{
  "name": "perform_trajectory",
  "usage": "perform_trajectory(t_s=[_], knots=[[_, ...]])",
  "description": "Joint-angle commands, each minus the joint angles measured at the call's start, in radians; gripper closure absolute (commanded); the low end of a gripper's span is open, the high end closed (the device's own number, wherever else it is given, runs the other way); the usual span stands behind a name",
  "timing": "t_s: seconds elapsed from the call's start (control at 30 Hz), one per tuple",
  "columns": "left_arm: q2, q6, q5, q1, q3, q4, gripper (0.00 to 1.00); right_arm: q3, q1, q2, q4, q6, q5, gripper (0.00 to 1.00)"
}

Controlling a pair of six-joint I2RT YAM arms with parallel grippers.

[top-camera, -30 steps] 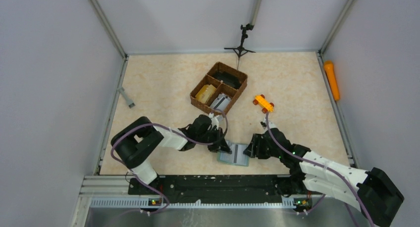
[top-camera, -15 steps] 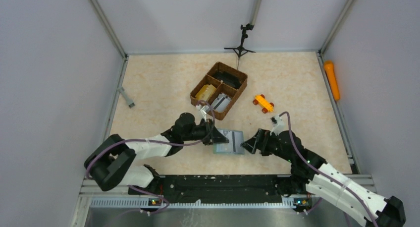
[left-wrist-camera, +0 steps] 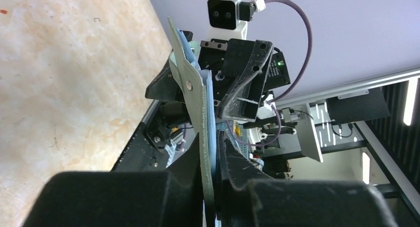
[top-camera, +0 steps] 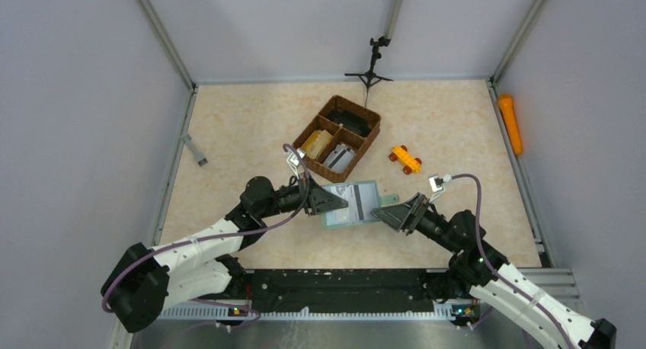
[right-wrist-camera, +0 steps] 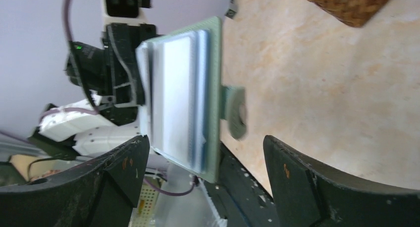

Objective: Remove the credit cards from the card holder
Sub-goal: Remove the credit card from the card holder.

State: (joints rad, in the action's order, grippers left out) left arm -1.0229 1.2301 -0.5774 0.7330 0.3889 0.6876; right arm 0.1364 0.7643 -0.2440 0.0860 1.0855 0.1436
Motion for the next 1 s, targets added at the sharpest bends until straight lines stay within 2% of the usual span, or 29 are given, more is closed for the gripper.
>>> perform_trajectory(t_s=[0.0,0.1,0.17,0.37,0.47,0.53,0.63,0.67,0.73,0.87,0.97], knots=[[0.005,0.069,-0.047,-0.003,0.013,0.122,1.0,0.002,-0.006,-0.04,0.235,0.06,0.057,0.2],[0.003,0.081,-0.054,-0.002,0.007,0.138,1.0,0.006,-0.006,-0.069,0.305,0.073,0.065,0.36],[0.003,0.089,-0.061,-0.001,0.004,0.152,1.0,0.019,-0.007,-0.088,0.303,0.072,0.064,0.51],[-0.002,0.103,-0.075,0.001,-0.004,0.18,1.0,0.026,-0.006,-0.12,0.338,0.086,0.069,0.81],[0.002,0.076,-0.074,0.0,0.0,0.131,1.0,0.03,-0.006,-0.109,0.321,0.087,0.059,0.95],[0.028,-0.02,-0.036,-0.002,0.037,-0.084,0.92,0.04,-0.007,-0.088,0.277,0.073,0.043,0.99],[0.097,-0.253,0.167,-0.001,0.167,-0.619,0.68,0.081,-0.007,-0.05,0.137,0.019,-0.018,1.0],[0.112,-0.287,0.234,-0.001,0.193,-0.737,0.63,0.098,-0.007,-0.039,0.082,-0.004,-0.042,1.0],[0.126,-0.336,0.324,-0.001,0.234,-0.862,0.52,0.129,-0.007,-0.034,-0.016,-0.042,-0.08,1.0],[0.091,-0.389,0.42,-0.001,0.309,-1.04,0.47,0.182,-0.007,-0.071,-0.082,-0.101,-0.117,1.0],[0.082,-0.41,0.456,0.002,0.348,-1.124,0.53,0.228,-0.006,-0.122,-0.159,-0.148,-0.139,1.0]])
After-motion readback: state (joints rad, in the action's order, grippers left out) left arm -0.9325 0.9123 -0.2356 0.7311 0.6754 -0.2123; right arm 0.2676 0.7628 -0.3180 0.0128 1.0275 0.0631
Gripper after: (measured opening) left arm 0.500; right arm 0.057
